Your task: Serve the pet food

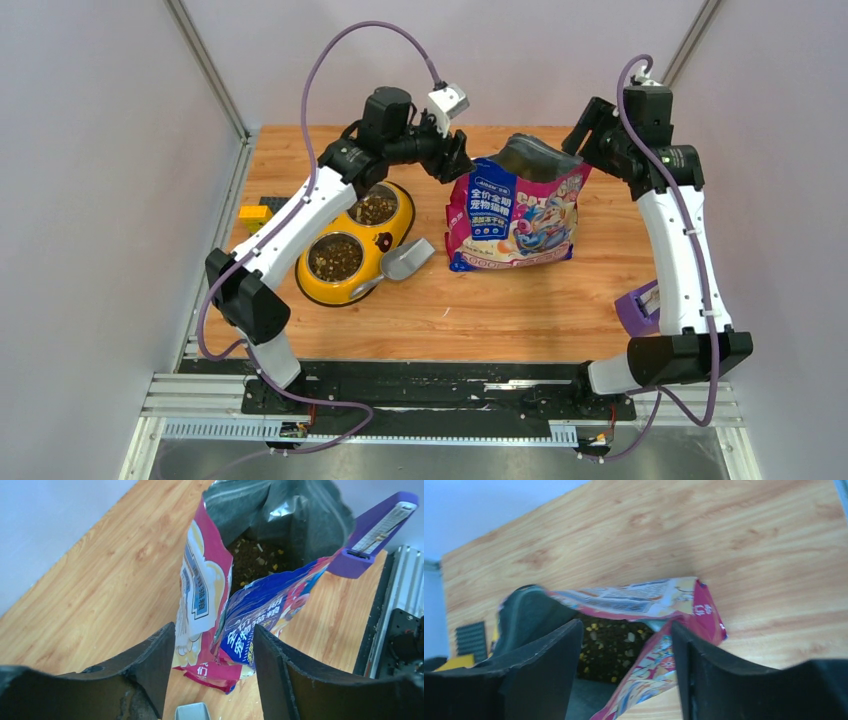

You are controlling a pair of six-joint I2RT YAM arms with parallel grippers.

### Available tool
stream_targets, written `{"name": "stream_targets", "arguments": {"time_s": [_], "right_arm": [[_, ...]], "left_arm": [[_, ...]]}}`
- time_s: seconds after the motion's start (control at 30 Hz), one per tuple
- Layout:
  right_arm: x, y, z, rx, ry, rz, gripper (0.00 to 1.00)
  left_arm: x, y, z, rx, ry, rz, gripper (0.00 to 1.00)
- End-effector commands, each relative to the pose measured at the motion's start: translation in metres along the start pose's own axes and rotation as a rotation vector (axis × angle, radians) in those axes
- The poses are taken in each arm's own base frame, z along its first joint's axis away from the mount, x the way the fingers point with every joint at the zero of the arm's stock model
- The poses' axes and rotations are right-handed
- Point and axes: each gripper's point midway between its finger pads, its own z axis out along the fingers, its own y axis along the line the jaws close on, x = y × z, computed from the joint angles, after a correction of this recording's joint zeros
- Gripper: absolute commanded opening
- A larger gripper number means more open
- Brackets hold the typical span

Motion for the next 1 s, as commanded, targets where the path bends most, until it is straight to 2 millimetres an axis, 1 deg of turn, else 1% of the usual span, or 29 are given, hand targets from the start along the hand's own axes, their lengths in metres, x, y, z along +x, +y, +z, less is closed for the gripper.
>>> {"name": "stream_targets", "arguments": {"time_s": [0.0,0.1,0.17,0.23,0.3,0.33,0.37,0.4,0.43,0.47,0.5,0.53,0.6,0.63,0.73,0.77,0.8,0.83,0.9,0.93,0.97], "right_arm": [[-0.034,0.052,-0.048,-0.296,-0.104,-0.119,0.69],[-0.028,0.077,-0.063,-0.468,-0.087,-0.214,0.74],[-0.023,0.092,-0.074,-0.585,-0.089,-0.280,0.76],[-0.022,0.108,-0.083,-0.704,-0.108,-0.343,0.79],[-0.019,0.120,-0.088,-0.797,-0.123,-0.403,0.80],[-0.018,0.123,-0.087,-0.830,-0.126,-0.432,0.80],[-0.017,0.128,-0.088,-0.868,-0.129,-0.467,0.81],[-0.015,0.131,-0.088,-0.909,-0.133,-0.520,0.81],[-0.012,0.133,-0.087,-0.940,-0.144,-0.574,0.81],[-0.011,0.134,-0.085,-0.952,-0.154,-0.612,0.82],[-0.012,0.132,-0.082,-0.948,-0.172,-0.653,0.82],[-0.012,0.129,-0.077,-0.930,-0.188,-0.692,0.83],[-0.015,0.118,-0.065,-0.858,-0.210,-0.758,0.84],[-0.017,0.111,-0.059,-0.820,-0.208,-0.781,0.84],[-0.018,0.090,-0.047,-0.760,-0.174,-0.809,0.83],[-0.015,0.087,-0.043,-0.758,-0.150,-0.815,0.83],[-0.017,0.075,-0.039,-0.738,-0.132,-0.808,0.82],[-0.014,0.069,-0.036,-0.740,-0.107,-0.812,0.82],[-0.007,0.059,-0.032,-0.741,-0.057,-0.819,0.81],[-0.006,0.055,-0.030,-0.734,-0.042,-0.822,0.80],[-0.006,0.049,-0.029,-0.726,-0.034,-0.822,0.80]], "left_arm": [[-0.020,-0.007,-0.014,0.101,-0.029,0.065,0.66],[-0.016,-0.007,-0.020,0.155,-0.018,0.047,0.66],[-0.014,-0.012,-0.024,0.223,-0.018,0.024,0.65],[-0.013,-0.022,-0.025,0.311,-0.024,0.017,0.65],[-0.011,-0.026,-0.019,0.353,-0.033,-0.009,0.65],[-0.007,-0.025,-0.016,0.357,-0.031,-0.024,0.65],[-0.009,-0.022,-0.009,0.352,-0.048,-0.036,0.65],[-0.003,-0.020,-0.004,0.352,-0.044,-0.056,0.65],[-0.006,-0.018,0.001,0.352,-0.068,-0.059,0.65],[-0.003,-0.018,0.004,0.355,-0.070,-0.065,0.65],[-0.006,-0.018,0.007,0.364,-0.091,-0.057,0.65],[-0.003,-0.018,0.010,0.370,-0.093,-0.058,0.65],[-0.005,-0.023,0.013,0.394,-0.110,-0.024,0.65],[-0.005,-0.029,0.014,0.416,-0.110,-0.009,0.65],[0.003,-0.037,0.019,0.429,-0.101,0.074,0.65],[0.006,-0.039,0.022,0.421,-0.095,0.088,0.65],[0.010,-0.039,0.025,0.417,-0.087,0.106,0.65],[0.012,-0.037,0.027,0.404,-0.082,0.113,0.65],[0.017,-0.033,0.033,0.389,-0.071,0.123,0.61],[0.020,-0.028,0.036,0.374,-0.059,0.128,0.57],[0.019,-0.027,0.038,0.366,-0.058,0.136,0.54]]}}
